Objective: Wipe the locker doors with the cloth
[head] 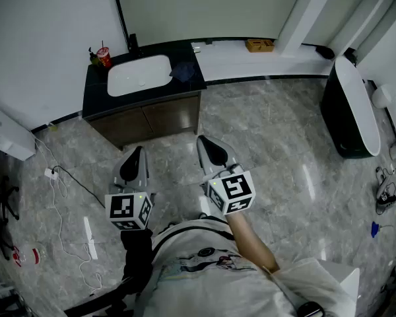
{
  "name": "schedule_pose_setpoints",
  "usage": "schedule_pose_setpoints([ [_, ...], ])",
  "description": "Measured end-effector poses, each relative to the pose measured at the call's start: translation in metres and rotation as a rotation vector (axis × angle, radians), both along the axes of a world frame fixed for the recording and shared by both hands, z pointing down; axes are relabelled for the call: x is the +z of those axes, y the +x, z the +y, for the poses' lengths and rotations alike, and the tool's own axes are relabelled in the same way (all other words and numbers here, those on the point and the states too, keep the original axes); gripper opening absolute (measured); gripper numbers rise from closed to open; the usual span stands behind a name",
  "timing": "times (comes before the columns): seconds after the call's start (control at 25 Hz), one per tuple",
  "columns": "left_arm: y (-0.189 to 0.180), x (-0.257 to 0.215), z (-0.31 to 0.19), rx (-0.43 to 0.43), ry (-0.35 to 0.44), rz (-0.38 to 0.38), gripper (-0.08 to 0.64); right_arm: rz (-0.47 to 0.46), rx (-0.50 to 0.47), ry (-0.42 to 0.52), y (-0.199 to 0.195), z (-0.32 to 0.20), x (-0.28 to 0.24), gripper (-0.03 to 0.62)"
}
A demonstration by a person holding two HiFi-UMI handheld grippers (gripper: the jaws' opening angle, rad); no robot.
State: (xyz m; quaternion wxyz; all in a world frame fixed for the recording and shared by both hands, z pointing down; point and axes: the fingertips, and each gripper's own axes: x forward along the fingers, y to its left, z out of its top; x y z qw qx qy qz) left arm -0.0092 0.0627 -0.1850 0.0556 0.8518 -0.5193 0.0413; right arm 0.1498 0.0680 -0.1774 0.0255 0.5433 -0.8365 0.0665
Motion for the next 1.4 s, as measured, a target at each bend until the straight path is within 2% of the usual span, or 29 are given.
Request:
schedule_pose_setpoints([
  [0.2,0.007,0.003,-0.001,0.007,0.0,-0.008,0.0,0.001,0.004,0.007,0.005,-0.001,0.003,0.002],
  [0.4,0.014,0.005,0.001,0.006,-0.007,-0.015,0.0,0.001,0.003,-0.023,0.011,0.003,0.008,0.002],
  [0.8,0.032,0.006,0.002,-0.018,-0.017,-0.029,0.0,-0.015,-0.017,0.01,0.034,0.002,0.008,0.005],
  [1.12,0.055,0.014,0.002,-0.091,-0.016,-0.032,0.0,-0.027,-0.038,-0.043,0.07,0.0,0.027,0.005],
  [1.4,0.067,0.036,-0.014,-0.085,-0.076,-0.061,0.0,-0.046,-0.069,-0.102,0.075,-0.016,0.052,0.005],
])
